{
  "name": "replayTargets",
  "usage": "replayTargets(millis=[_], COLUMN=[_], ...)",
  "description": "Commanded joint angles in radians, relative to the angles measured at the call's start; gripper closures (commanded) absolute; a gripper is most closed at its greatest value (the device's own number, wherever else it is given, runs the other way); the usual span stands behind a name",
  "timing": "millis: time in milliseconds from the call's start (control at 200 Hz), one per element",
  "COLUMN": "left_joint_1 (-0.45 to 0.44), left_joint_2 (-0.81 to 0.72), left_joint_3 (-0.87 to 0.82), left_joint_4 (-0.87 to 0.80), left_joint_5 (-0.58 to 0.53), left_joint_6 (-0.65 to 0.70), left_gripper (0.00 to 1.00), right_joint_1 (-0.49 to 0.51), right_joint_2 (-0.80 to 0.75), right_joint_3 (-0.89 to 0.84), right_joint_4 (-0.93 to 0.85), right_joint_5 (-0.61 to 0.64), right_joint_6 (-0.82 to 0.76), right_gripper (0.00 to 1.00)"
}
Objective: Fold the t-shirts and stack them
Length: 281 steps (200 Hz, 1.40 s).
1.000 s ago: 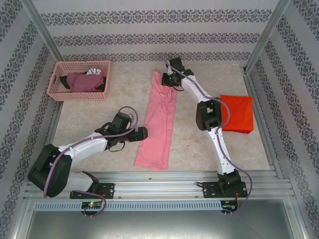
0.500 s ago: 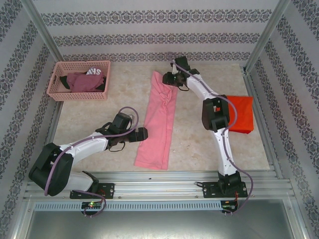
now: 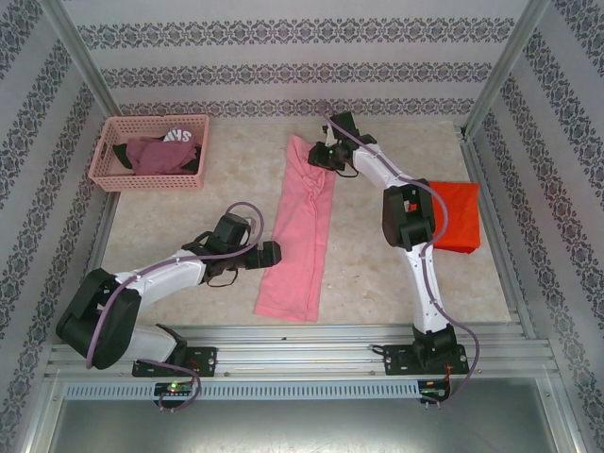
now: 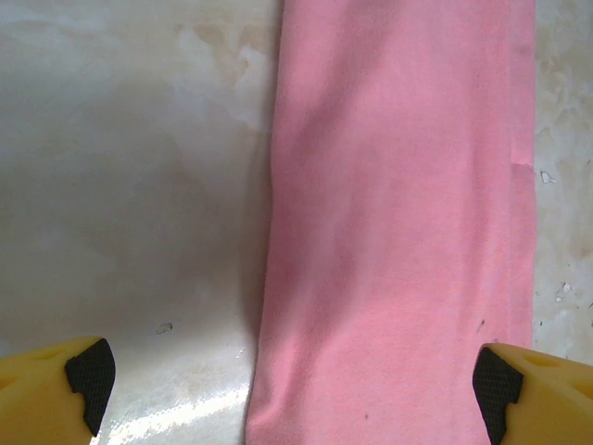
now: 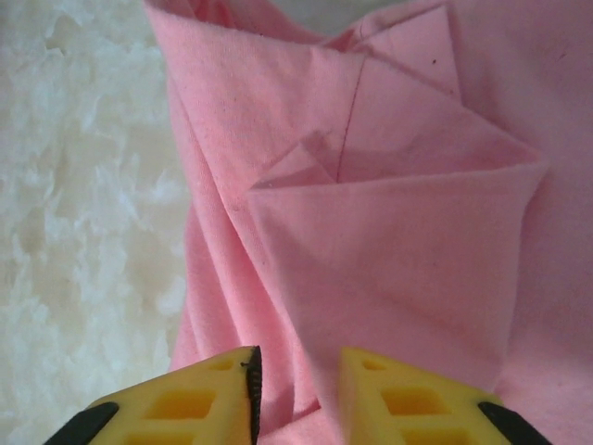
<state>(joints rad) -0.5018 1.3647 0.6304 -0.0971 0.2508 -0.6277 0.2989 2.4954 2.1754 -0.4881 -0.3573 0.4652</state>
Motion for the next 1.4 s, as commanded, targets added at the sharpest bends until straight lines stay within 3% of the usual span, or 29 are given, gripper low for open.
replayTargets(millis=[0, 210, 505, 734, 919, 1219, 1399], left_joint_1=[0.012, 0.012, 0.012, 0.016, 0.020, 0.020, 0.020], left_joint_2=[-0.001, -0.010, -0.023, -0.050, -0.049, -0.082, -0.133], left_joint_3=[0.018, 0.014, 0.015, 0.008, 0.011, 0.004, -0.024], left_joint_4=[0.021, 0.033, 0.041, 0.007, 0.021, -0.007, -0.023], left_joint_5=[0.002, -0.008, -0.024, -0.050, -0.046, -0.066, -0.107], left_joint_6=[0.015, 0.010, 0.004, 0.026, 0.025, 0.025, 0.010], left_gripper=[0.00, 0.00, 0.00, 0.00, 0.00, 0.00, 0.00], right_joint_1=[0.009, 0.023, 0.199, 0.340, 0.334, 0.204, 0.197], right_joint_2=[-0.047, -0.258, -0.549, -0.652, -0.609, -0.499, -0.572], right_joint_3=[-0.055, -0.321, -0.810, -1.027, -1.080, -0.970, -0.981], right_joint_4=[-0.004, 0.107, 0.309, 0.370, 0.407, 0.370, 0.436], right_joint_5=[-0.032, 0.044, 0.266, 0.244, 0.221, 0.199, 0.250], right_joint_6=[-0.015, -0.050, -0.021, 0.055, 0.106, 0.068, -0.039], right_gripper=[0.67, 0.61, 0.61, 0.61, 0.62, 0.62, 0.56])
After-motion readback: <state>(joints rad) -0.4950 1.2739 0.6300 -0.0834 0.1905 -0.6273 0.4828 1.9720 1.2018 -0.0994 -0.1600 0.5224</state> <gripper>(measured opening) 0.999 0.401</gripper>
